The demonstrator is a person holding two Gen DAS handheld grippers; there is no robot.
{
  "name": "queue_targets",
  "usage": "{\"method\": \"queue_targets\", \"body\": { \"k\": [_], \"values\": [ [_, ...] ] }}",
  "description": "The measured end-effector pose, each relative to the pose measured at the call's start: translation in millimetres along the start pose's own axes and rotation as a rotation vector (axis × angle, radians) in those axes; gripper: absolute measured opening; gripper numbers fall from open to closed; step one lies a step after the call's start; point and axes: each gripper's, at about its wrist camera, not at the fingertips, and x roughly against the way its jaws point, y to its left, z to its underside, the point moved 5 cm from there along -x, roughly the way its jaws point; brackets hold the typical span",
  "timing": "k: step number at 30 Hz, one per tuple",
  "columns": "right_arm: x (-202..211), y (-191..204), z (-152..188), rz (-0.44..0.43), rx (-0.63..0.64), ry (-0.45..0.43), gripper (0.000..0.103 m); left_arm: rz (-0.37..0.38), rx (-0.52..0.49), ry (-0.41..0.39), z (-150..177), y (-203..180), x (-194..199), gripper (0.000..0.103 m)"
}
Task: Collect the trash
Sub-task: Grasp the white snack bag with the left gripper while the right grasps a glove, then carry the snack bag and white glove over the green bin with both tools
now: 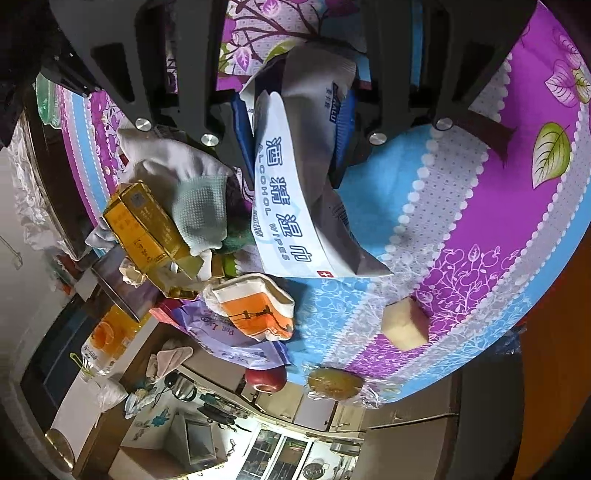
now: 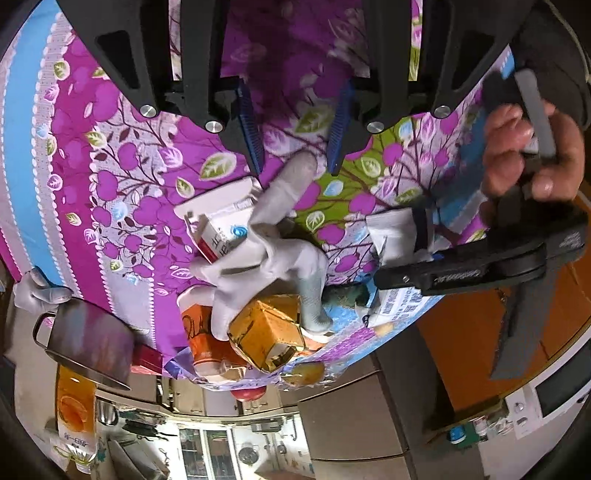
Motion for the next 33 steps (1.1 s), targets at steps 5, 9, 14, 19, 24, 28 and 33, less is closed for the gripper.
{"method": "queue_targets", "body": {
  "k": [5,9,14,19,24,28,33],
  "values": [
    [-4.1,0.6,0.4,0.071,0.008,-0.02,0.013,0.0,-0.019,0.003,2.7,-6.0,-2.0,0.037],
    [29.3,7.9,4.3,0.121,0.056,-0.115,0.008,-0.01,-0.055,-0.029,2.2,-14.2,7.1,0.036],
    [96.5,11.9,-9.7,0.181,0.109,-0.289,0.007,-0.012,-0.098,-0.107,-2.1,-32.0,32.0,0.036],
    [148.4,12.6,-32.9,0.222,0.16,-0.406,0.007,0.013,-0.118,-0.152,-5.9,-49.3,54.5,0.036],
    [176.4,0.5,-37.3,0.249,0.166,-0.445,0.007,0.053,-0.174,-0.188,-0.7,-74.1,77.9,0.036],
    [196.1,-5.6,-32.2,0.256,0.148,-0.464,0.007,0.085,-0.213,-0.208,4.9,-97.3,92.7,0.036],
    [223.6,-11.9,-24.6,0.282,0.133,-0.484,0.007,0.113,-0.26,-0.22,10.1,-126.4,101.6,0.036]
  ]
}}
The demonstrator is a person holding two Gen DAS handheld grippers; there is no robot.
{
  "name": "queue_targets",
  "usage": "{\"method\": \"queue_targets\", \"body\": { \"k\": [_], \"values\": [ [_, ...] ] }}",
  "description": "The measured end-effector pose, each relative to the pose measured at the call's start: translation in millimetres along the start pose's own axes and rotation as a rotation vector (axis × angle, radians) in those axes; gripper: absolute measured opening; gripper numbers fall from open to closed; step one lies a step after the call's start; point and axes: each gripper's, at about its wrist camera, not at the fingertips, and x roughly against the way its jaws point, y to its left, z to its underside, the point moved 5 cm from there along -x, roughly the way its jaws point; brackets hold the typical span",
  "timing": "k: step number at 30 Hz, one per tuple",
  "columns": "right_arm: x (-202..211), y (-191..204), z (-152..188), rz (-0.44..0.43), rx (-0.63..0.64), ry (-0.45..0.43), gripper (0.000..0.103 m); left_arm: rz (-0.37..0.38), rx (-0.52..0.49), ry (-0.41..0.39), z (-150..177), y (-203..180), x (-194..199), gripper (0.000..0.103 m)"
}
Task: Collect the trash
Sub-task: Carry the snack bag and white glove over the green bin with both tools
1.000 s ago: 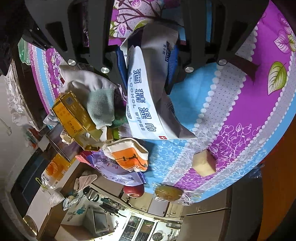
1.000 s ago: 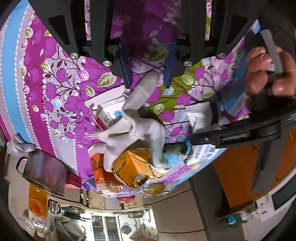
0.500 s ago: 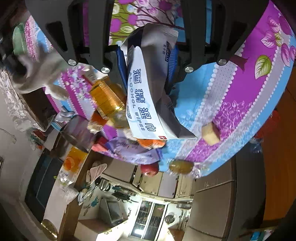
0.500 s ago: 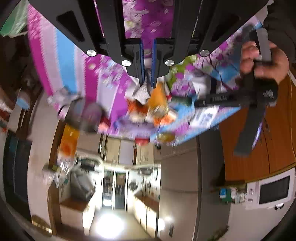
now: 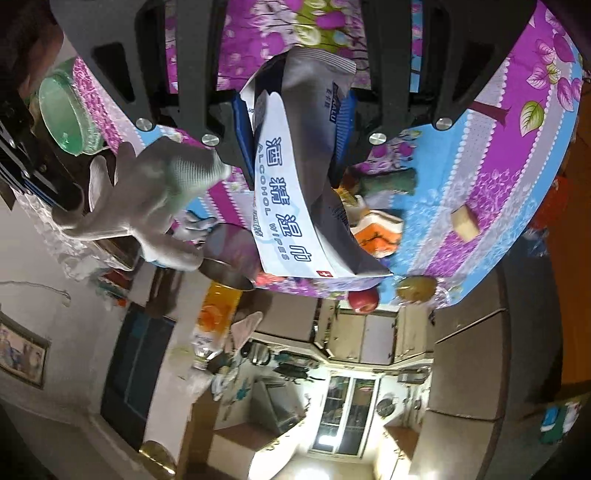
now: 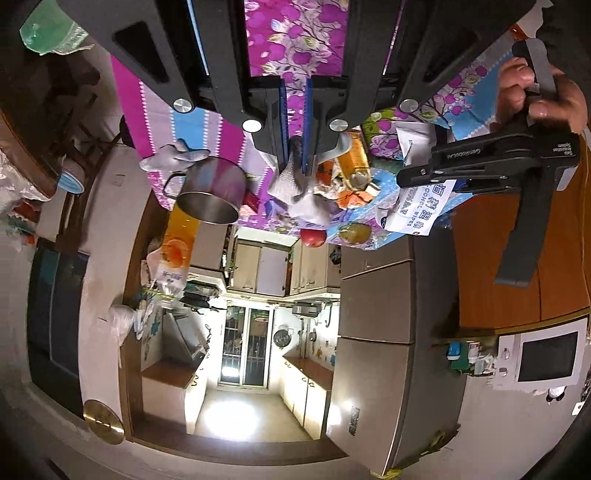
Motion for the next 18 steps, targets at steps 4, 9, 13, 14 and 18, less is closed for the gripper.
{"method": "queue_targets", "body": {
  "k": [4,9,13,14,18],
  "values": [
    [14.9,-13.3,-0.1,0.032,-0.005,-0.002,0.007,0.028,-0.021,0.0,1.3,-18.7,3.6,0.036],
    [34.8,-33.6,4.3,0.074,-0.019,0.005,0.007,0.071,-0.063,0.005,2.5,-49.1,4.2,0.036],
    [53.7,-54.0,7.9,0.107,-0.045,0.0,0.007,0.104,-0.099,0.002,2.5,-78.5,5.0,0.036],
    [59.5,-60.1,9.0,0.117,-0.052,-0.003,0.007,0.109,-0.107,0.0,2.4,-84.5,4.9,0.036],
    [82.0,-81.8,14.7,0.158,-0.074,-0.015,0.007,0.133,-0.135,0.0,1.5,-109.3,2.6,0.036]
  ]
}}
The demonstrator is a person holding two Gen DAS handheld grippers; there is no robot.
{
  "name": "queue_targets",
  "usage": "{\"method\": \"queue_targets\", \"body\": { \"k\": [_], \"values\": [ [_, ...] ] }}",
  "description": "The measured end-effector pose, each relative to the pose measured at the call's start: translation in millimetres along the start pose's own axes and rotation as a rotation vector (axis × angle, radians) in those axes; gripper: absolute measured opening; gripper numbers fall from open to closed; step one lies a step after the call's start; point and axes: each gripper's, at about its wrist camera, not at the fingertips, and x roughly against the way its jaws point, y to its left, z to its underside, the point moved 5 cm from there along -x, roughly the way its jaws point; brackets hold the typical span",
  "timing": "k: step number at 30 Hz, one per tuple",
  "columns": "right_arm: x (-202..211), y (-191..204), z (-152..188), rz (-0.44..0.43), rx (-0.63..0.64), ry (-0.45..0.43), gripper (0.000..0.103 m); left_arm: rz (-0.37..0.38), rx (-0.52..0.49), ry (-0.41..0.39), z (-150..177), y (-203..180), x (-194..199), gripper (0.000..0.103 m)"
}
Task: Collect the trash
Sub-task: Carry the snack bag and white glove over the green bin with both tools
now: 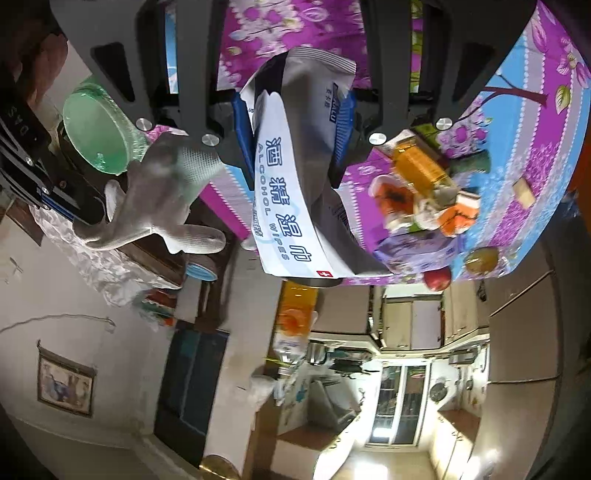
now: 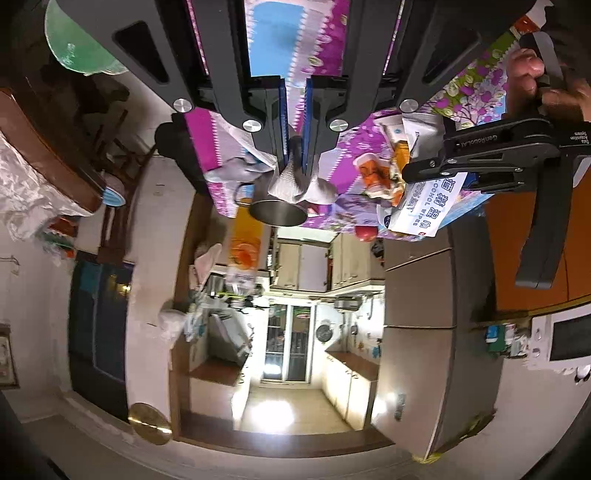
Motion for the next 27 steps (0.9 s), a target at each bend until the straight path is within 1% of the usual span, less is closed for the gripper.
{"method": "queue_targets", "body": {
  "k": [6,10,13,16,27],
  "values": [
    [25.6,-40.5,6.1,0.064,-0.018,-0.007,0.007,0.047,-0.043,0.014,-3.0,-40.8,-11.2,0.036],
    [47.3,-69.4,11.9,0.12,-0.03,-0.01,0.007,0.094,-0.082,0.032,-1.9,-78.8,-24.0,0.036],
    [66.7,-98.6,19.4,0.167,-0.048,-0.006,0.007,0.125,-0.108,0.042,-3.0,-105.2,-31.7,0.036],
    [78.2,-120.5,24.1,0.199,-0.062,0.0,0.007,0.156,-0.132,0.053,-3.4,-132.3,-40.2,0.036],
    [122.2,-220.5,52.6,0.323,-0.121,0.098,0.007,0.255,-0.222,0.099,0.2,-224.2,-65.8,0.036]
  ]
}}
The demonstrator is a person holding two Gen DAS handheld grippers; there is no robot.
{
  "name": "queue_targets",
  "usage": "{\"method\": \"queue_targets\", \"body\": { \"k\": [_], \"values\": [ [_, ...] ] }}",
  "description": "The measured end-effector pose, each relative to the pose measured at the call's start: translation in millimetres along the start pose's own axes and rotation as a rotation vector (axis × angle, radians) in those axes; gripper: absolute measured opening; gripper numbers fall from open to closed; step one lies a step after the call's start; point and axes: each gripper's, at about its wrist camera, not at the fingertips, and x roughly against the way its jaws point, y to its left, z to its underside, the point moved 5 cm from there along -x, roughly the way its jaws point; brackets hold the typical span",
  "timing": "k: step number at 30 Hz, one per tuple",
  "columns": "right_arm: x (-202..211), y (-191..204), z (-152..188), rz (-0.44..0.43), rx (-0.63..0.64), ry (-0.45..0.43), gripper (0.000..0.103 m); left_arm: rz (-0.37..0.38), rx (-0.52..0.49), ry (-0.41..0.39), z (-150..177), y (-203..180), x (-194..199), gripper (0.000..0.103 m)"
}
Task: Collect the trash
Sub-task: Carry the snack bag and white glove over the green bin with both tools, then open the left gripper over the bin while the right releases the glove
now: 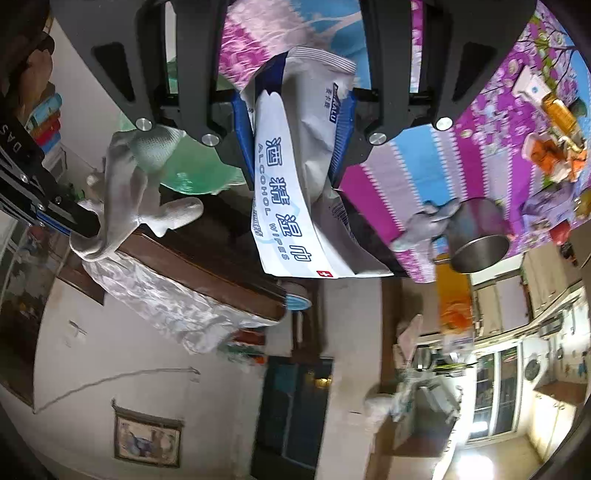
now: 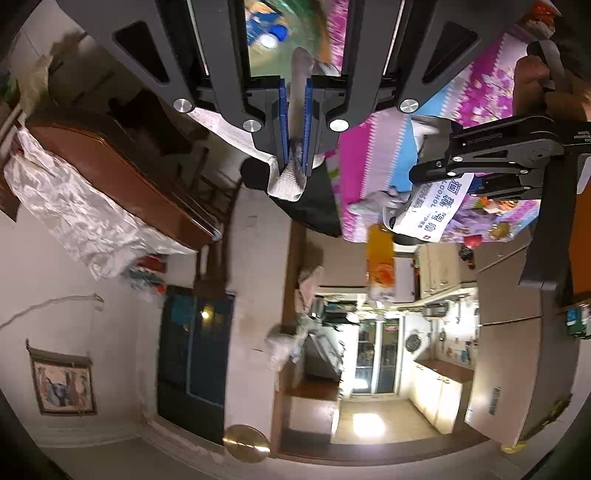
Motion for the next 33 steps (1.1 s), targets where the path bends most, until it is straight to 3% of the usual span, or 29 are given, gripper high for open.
{"method": "queue_targets", "body": {
  "k": [9,16,26,33],
  "values": [
    [-14.6,-79.8,16.9,0.058,-0.084,0.11,0.007,0.066,-0.072,0.059,-3.3,-63.3,-37.4,0.036],
    [-53.4,-126.3,48.7,0.053,-0.182,0.272,0.007,0.086,-0.115,0.111,4.7,-100.6,-66.9,0.036],
    [-117.5,-147.0,81.7,0.008,-0.281,0.516,0.007,0.063,-0.142,0.208,7.2,-117.7,-111.7,0.036],
    [-130.3,-149.3,97.3,-0.007,-0.304,0.574,0.007,0.07,-0.151,0.247,9.9,-123.5,-127.3,0.037]
  ]
}}
